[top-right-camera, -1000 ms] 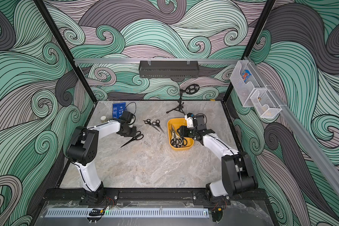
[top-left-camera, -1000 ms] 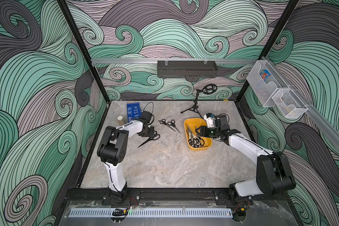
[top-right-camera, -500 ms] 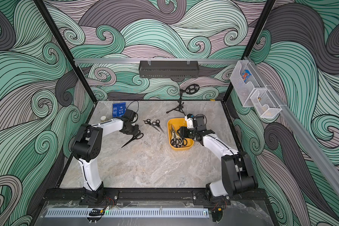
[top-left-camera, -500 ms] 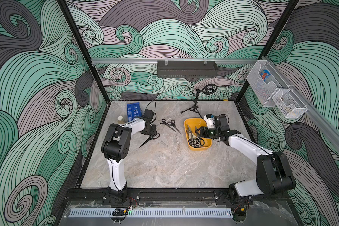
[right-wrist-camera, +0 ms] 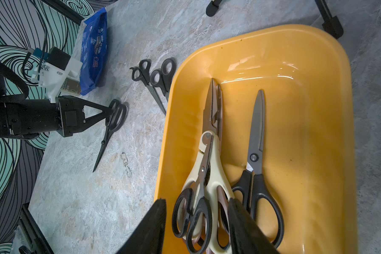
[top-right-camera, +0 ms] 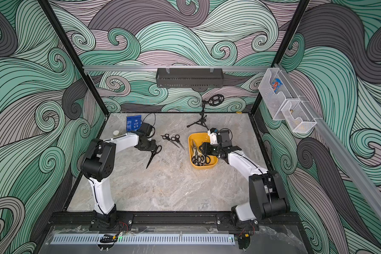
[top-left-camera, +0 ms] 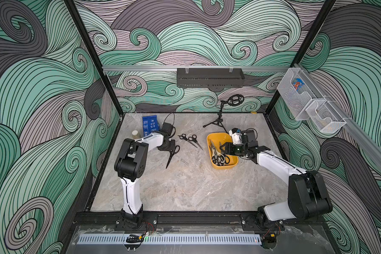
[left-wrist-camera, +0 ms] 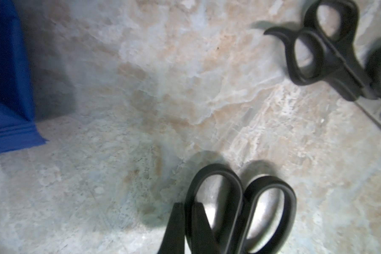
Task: Put the scissors into the storage box
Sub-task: Pick up the scissors from the center of the board.
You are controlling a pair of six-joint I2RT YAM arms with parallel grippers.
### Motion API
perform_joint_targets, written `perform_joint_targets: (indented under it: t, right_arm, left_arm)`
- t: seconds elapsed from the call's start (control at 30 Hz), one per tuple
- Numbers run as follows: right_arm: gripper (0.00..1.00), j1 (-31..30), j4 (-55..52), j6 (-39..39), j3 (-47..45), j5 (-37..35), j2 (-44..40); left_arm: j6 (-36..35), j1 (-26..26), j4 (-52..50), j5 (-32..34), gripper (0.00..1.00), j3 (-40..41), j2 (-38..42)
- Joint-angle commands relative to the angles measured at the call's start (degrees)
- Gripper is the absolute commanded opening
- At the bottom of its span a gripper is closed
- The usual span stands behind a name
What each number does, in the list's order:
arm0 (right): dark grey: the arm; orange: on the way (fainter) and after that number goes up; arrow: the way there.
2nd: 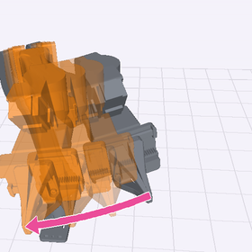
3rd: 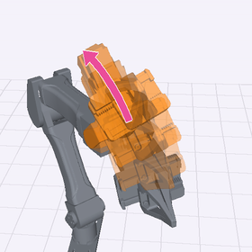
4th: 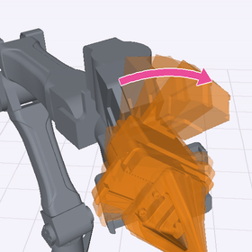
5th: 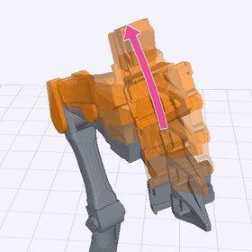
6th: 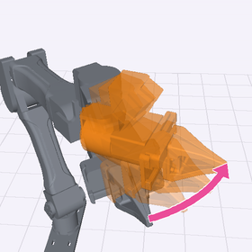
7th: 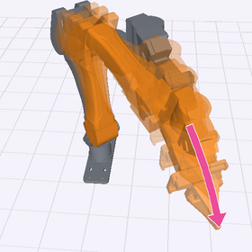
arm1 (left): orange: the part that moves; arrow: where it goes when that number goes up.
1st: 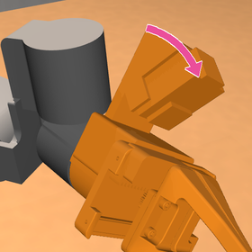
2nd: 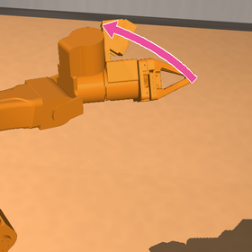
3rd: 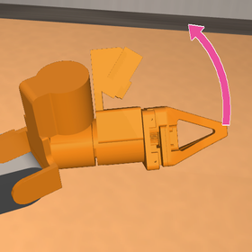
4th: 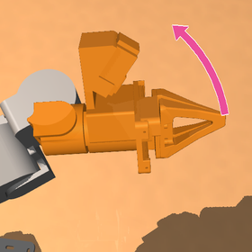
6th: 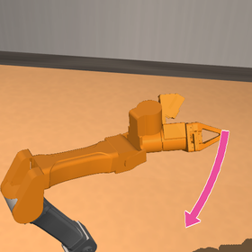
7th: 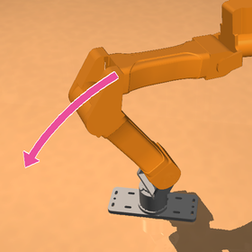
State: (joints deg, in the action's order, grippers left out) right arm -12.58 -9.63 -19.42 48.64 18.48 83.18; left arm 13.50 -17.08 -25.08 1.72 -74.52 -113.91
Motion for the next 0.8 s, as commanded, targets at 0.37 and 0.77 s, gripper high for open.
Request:
perform_joint_targets:
  t: [0.37,0.77]
  right_arm:
    - [0.51,-2.24,4.85,-1.94,-1.8,5.09,-4.22]
    - [0.64,-12.73,17.99,-8.53,-5.0,9.62,-2.72]
  left_arm:
    - [7.66,-0.13,-0.5,-14.75,0.0,2.13,6.17]
    - [23.79,-3.32,18.92,-21.27,0.0,19.21,20.75]
